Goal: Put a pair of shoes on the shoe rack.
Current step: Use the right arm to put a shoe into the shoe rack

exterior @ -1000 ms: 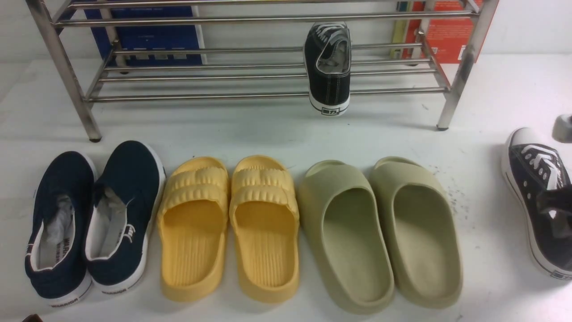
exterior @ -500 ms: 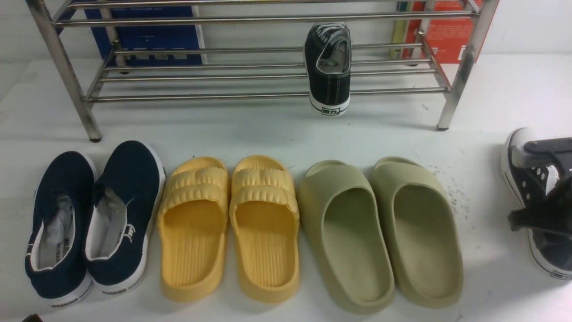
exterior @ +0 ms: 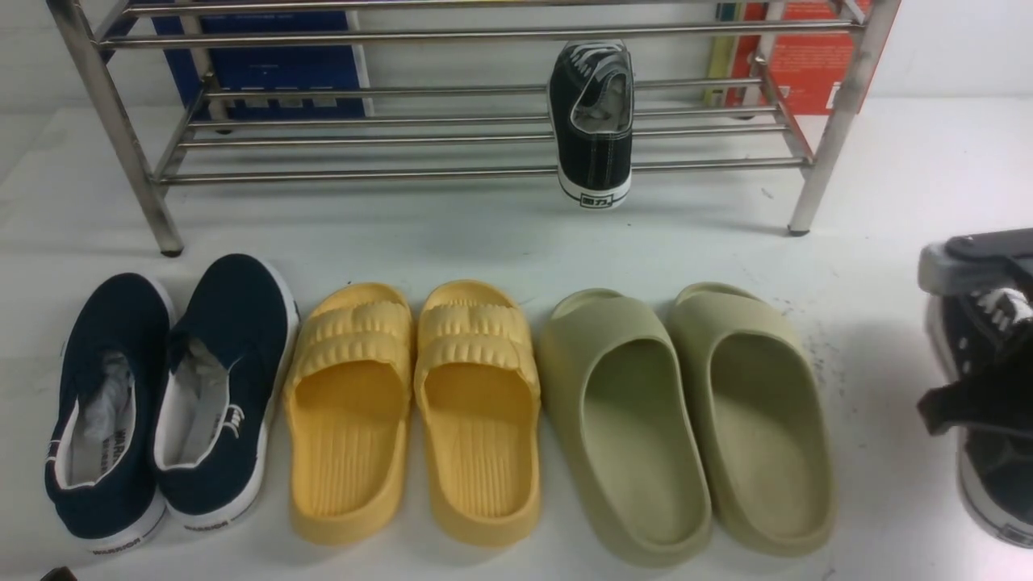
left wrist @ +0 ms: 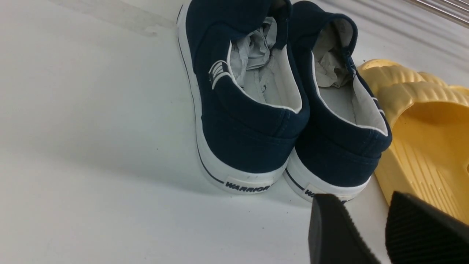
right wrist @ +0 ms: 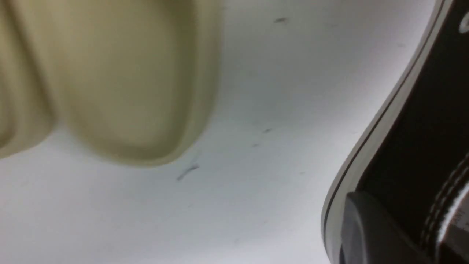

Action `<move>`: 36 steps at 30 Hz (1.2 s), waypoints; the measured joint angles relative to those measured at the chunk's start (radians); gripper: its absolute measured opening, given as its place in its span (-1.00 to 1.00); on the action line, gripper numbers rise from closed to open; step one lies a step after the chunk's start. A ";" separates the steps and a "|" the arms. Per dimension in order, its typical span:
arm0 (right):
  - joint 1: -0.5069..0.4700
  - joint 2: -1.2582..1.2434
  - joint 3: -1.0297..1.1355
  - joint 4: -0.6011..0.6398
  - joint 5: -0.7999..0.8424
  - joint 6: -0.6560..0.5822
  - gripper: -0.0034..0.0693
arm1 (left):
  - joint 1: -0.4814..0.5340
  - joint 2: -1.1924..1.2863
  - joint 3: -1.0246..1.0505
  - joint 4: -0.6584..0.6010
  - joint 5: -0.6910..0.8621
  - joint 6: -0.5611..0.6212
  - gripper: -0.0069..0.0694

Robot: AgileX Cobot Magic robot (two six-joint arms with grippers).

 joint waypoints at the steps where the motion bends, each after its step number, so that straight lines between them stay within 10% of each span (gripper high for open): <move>1: 0.000 0.000 -0.004 0.006 0.000 -0.004 -0.79 | 0.000 0.000 0.000 0.000 0.000 0.000 -0.19; 8: 0.114 0.078 -0.182 0.124 -0.009 -0.126 -0.79 | 0.000 0.000 0.000 0.000 0.000 0.000 -0.19; 36: 0.049 0.774 -1.014 0.041 -0.011 -0.130 -0.79 | 0.000 0.000 0.000 0.000 0.000 0.000 -0.19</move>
